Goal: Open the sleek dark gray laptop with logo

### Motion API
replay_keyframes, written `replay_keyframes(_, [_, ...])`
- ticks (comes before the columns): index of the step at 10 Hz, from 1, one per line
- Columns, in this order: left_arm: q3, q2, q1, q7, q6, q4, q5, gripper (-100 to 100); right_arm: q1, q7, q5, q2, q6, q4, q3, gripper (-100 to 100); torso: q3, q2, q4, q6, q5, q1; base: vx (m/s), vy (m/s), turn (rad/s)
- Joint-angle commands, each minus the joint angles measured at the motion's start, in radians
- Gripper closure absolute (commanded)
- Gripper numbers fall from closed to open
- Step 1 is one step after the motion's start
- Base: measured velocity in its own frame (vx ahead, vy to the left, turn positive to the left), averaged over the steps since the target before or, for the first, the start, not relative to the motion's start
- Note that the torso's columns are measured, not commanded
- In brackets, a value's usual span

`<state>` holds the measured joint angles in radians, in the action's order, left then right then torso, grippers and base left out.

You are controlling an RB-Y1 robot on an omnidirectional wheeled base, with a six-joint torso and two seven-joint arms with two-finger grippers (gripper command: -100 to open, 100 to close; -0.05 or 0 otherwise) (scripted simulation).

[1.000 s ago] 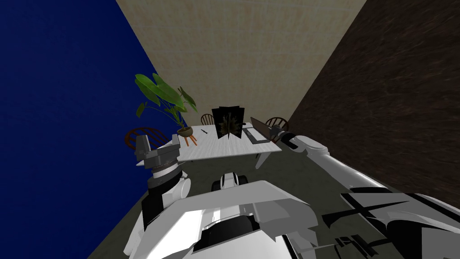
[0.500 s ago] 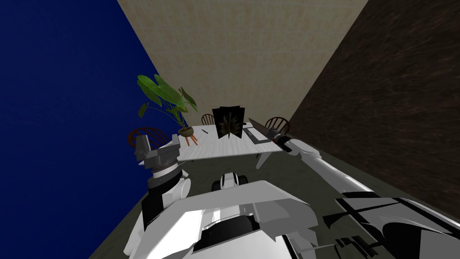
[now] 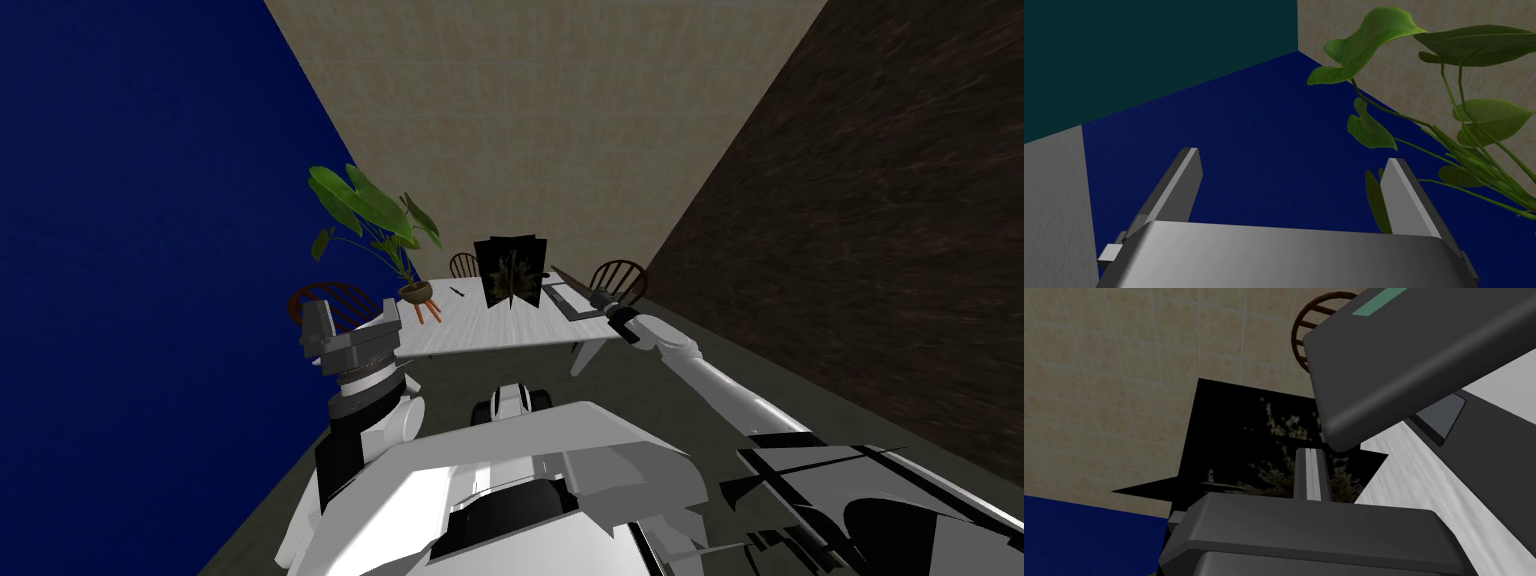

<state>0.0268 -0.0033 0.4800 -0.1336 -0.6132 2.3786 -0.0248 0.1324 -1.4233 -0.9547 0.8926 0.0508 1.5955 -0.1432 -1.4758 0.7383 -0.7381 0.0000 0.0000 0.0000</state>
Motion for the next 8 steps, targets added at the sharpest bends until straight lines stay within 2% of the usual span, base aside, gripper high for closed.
replay_keyframes(1, [0.0,0.0,0.0,0.0,0.0,0.0,0.0,0,0.003,-0.062,-0.04,-0.035,-0.022,0.019,0.009,100,0.0,0.0,0.0,0.0,0.0,0.0,-0.002,0.007,0.008])
replay_keyframes(2, [0.0,0.0,0.0,0.0,0.0,0.0,0.0,0,0.007,-0.099,-0.066,-0.058,-0.039,0.036,0.016,100,0.0,0.0,0.0,0.0,0.0,0.0,-0.002,0.007,0.01])
replay_keyframes(3, [0.0,0.0,0.0,0.0,0.0,0.0,0.0,0,0.002,-0.075,-0.052,-0.045,-0.029,0.025,0.014,100,0.0,0.0,0.0,0.0,0.0,0.0,0.0,0.0,0.0])
replay_keyframes(4, [0.0,0.0,0.0,0.0,0.0,0.0,0.0,0,-0.004,-0.083,-0.055,-0.075,-0.028,0.028,0.021,-100,0.0,0.0,0.0,0.0,0.0,0.0,-0.015,-0.061,0.037])
replay_keyframes(7, [0.0,0.0,0.0,0.0,0.0,0.0,0.0,0,-0.014,-0.085,-0.057,-0.12,-0.022,0.032,0.031,-100,-0.004,-0.008,0.007,0.005,-0.01,-0.018,-0.039,-0.108,0.056])
replay_keyframes(8, [0.0,0.0,0.0,0.0,0.0,0.0,0.0,0,-0.019,-0.087,-0.058,-0.144,-0.018,0.034,0.037,-100,-0.005,-0.009,0.006,0.006,-0.008,-0.017,-0.037,-0.117,0.024])
